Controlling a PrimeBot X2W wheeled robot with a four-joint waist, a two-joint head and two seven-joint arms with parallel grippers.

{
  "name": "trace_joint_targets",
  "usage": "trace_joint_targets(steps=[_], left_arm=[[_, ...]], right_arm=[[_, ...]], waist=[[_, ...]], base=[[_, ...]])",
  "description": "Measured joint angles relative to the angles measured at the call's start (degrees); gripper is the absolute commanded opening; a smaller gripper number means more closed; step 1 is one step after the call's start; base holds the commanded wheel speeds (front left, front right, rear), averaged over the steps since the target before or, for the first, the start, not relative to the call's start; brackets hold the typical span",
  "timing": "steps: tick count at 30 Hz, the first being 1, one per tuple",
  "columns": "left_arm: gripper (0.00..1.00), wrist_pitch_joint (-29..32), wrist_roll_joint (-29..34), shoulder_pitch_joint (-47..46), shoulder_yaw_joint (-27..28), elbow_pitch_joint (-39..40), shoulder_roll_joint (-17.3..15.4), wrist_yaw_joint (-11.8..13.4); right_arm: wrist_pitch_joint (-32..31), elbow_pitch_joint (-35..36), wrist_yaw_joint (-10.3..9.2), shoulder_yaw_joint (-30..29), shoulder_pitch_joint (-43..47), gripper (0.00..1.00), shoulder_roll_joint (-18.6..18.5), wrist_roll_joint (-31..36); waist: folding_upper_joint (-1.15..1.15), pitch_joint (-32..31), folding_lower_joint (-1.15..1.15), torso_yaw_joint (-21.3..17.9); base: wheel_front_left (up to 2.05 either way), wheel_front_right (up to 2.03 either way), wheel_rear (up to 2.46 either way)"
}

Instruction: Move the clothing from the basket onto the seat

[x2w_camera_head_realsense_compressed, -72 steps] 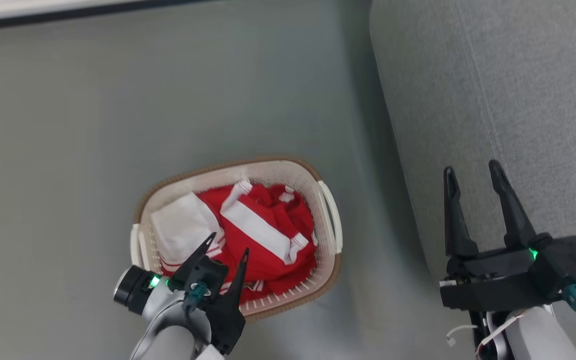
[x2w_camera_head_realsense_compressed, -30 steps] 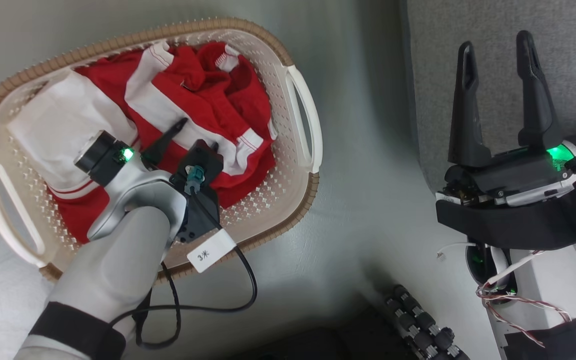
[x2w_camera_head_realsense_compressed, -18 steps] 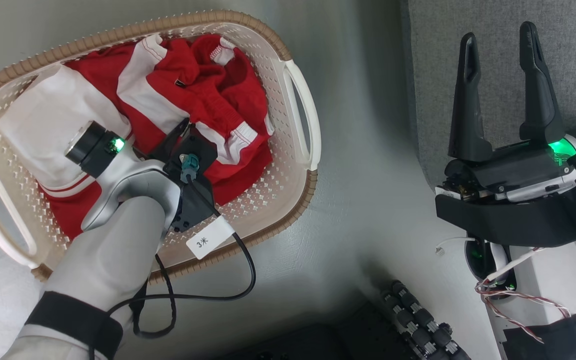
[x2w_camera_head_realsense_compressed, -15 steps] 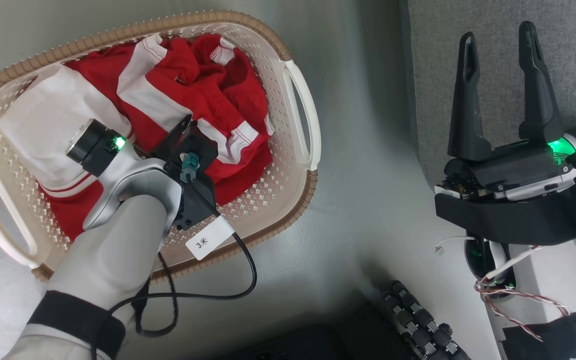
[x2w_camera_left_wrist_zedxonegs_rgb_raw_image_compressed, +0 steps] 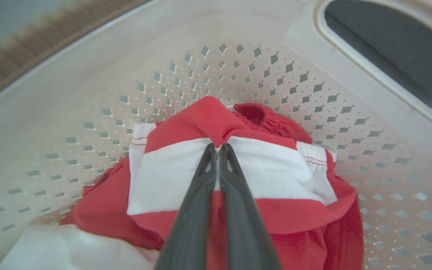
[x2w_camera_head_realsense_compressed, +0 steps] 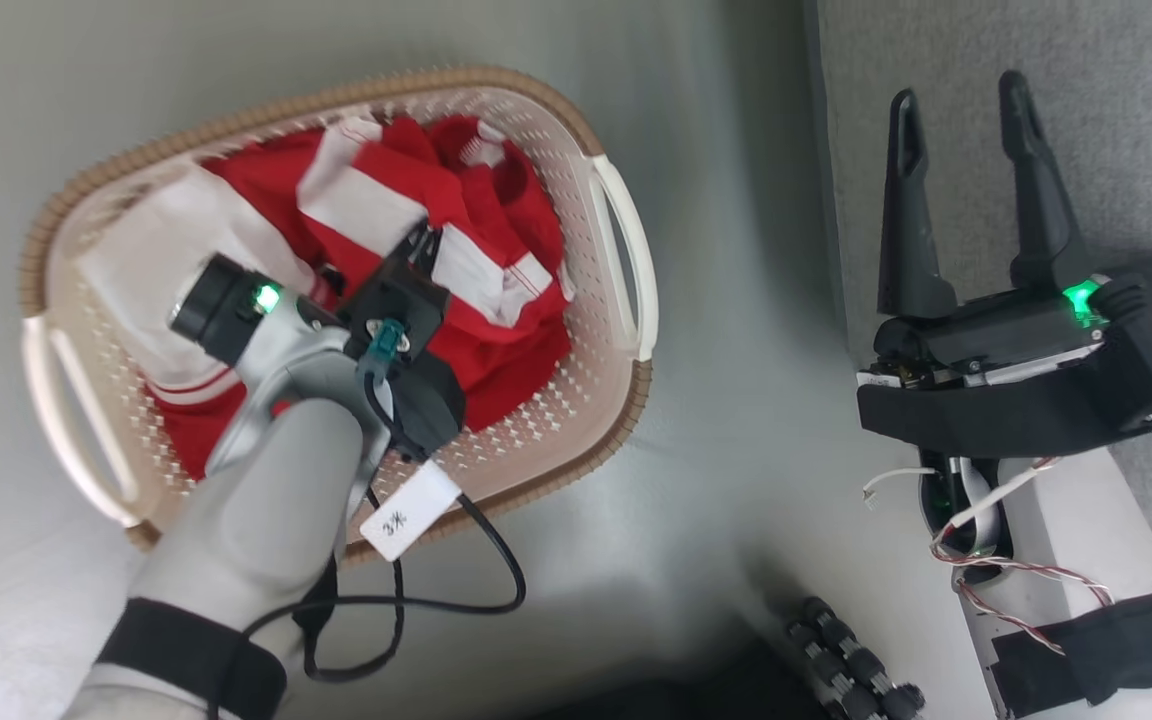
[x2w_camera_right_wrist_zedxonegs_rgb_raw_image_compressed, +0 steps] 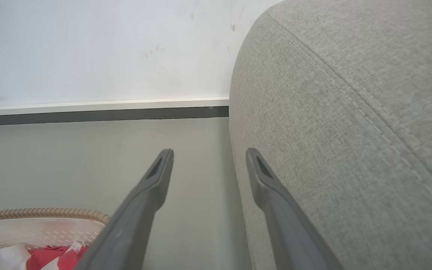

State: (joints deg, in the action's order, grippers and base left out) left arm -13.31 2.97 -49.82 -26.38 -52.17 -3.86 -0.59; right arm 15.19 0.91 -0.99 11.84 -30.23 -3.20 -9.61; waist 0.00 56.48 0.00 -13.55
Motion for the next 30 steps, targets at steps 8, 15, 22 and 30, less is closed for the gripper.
trace_joint_targets(steps=[8, 15, 22, 30], left_arm=[[0.00, -0.7, -3.0, 2.3, 0.1, 1.6, 0.8, -1.4], [0.00, -1.0, -6.2, 4.6, 0.3, 4.0, 1.3, -2.5], [0.00, -1.0, -8.2, 6.5, -0.4, 7.3, 1.4, -3.5], [0.00, -1.0, -14.6, 8.5, -6.3, 15.2, 1.5, -4.0]], right_arm=[[-0.1, -4.8, 1.02, -1.8, 0.1, 1.00, -0.6, 0.0], [-0.1, -8.7, 2.03, -3.8, 0.7, 1.00, -3.2, 0.1], [-0.1, -12.6, 3.12, -4.8, 2.9, 1.00, -4.5, 0.1], [-0.1, -15.8, 4.10, -5.7, 4.8, 1.00, -4.8, 0.1]], waist=[[0.00, -5.0, 0.00, 2.3], [0.00, -9.7, 0.00, 5.2], [0.00, -14.5, 0.00, 8.8], [0.00, -20.3, -0.01, 13.1]], base=[[0.00, 0.00, 0.00], [0.00, 0.00, 0.00], [0.00, 0.00, 0.00], [0.00, 0.00, 0.00]])
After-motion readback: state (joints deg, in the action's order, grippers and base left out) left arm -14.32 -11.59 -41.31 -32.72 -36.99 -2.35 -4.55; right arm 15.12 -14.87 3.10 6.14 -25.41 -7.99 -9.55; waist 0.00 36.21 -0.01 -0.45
